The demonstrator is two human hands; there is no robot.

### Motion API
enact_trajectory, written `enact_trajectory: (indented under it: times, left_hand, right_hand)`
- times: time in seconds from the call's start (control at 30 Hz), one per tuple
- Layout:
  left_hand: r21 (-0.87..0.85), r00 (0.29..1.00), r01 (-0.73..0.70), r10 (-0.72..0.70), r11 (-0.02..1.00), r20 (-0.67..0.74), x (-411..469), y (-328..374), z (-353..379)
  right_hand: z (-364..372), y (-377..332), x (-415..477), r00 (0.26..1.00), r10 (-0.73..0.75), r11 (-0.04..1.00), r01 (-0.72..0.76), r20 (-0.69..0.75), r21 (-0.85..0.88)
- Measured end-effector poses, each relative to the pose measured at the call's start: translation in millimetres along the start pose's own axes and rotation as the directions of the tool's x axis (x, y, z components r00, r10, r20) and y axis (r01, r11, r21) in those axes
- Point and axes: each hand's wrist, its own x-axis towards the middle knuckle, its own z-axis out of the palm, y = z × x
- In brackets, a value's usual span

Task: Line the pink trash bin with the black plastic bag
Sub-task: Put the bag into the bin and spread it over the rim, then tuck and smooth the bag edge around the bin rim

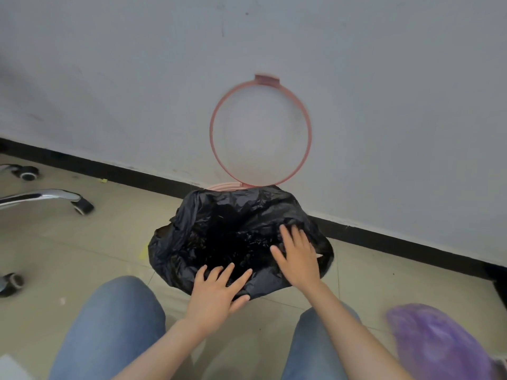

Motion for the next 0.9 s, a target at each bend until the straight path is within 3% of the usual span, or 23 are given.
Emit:
enact_trajectory:
  times: [0.03,0.1,0.13,0.2,0.23,0.3,0.37,0.4,0.47,0.53,0.6,0.67,0.8,0.9]
  left_hand:
    - [0.002,1.0,-0.003,0.003,1.0,-0.007,0.6,-0.3,0.6]
    - [0.013,0.999,-0.005,0.005,1.0,-0.033,2.0,-0.9,1.7]
    - [0.014,0.999,-0.009,0.009,1.0,-0.044,2.4,-0.9,1.4]
    - [0.019,0.998,-0.026,0.027,0.999,-0.052,3.4,-0.3,0.6]
    - [0.011,0.998,-0.028,0.029,1.0,-0.049,3.4,-0.5,1.0]
    - [0.0,0.997,-0.025,0.025,1.0,-0.069,2.5,-1.5,3.6]
    - [0.001,0.992,-0.023,0.023,1.0,-0.121,2.6,-2.4,7.7]
    - [0.01,0.986,-0.021,0.023,1.0,-0.162,3.3,-3.0,9.3]
    - [0.016,0.965,-0.011,0.015,1.0,-0.263,4.2,-1.8,8.1]
    - [0.019,0.91,0.001,0.007,1.0,-0.415,4.3,1.5,1.0]
    - [0.039,0.838,0.056,-0.026,0.998,-0.545,7.8,-1.9,-11.4]
    - [0.031,0.796,0.15,-0.102,0.988,-0.596,15.9,-16.1,-24.0]
    - [-0.12,0.82,0.32,-0.338,0.94,-0.462,32.1,-49.6,-44.1]
    - [-0.427,0.85,0.388,-0.497,0.817,-0.177,46.0,-72.9,-35.1]
  right_hand:
    - [2.7,4.7,8.7,0.992,0.095,0.981,-0.107,0.082,0.164]
    - [0.7,14.4,21.6,0.944,0.198,0.794,-0.313,0.265,0.52]
    - [-1.0,16.6,23.9,0.913,0.216,0.71,-0.39,0.345,0.586]
    - [-9.5,14.1,21.7,0.889,0.25,0.756,-0.427,0.384,0.495]
    - [-12.4,12.7,19.8,0.91,0.292,0.817,-0.397,0.293,0.419]
    - [-19.0,9.7,14.1,0.941,0.339,0.907,-0.322,-0.018,0.272]
    - [-22.1,4.2,9.1,0.914,0.276,0.953,-0.221,-0.297,0.205]
    - [-22.8,-0.2,8.6,0.904,0.233,0.968,-0.179,-0.359,0.177]
    - [-22.9,-12.6,11.4,0.941,0.15,0.985,-0.115,-0.304,0.131]
    - [-15.9,-24.0,16.0,0.984,0.141,0.989,-0.134,-0.113,0.068]
    - [-2.9,-29.1,18.3,0.982,0.183,0.983,-0.183,0.044,0.001]
    - [8.5,-29.5,18.9,0.974,0.2,0.98,-0.198,0.109,-0.032]
    - [5.8,-27.2,21.2,0.97,0.192,0.978,-0.202,0.15,0.059]
    - [3.4,-23.7,18.1,0.976,0.149,0.982,-0.165,0.156,0.095]
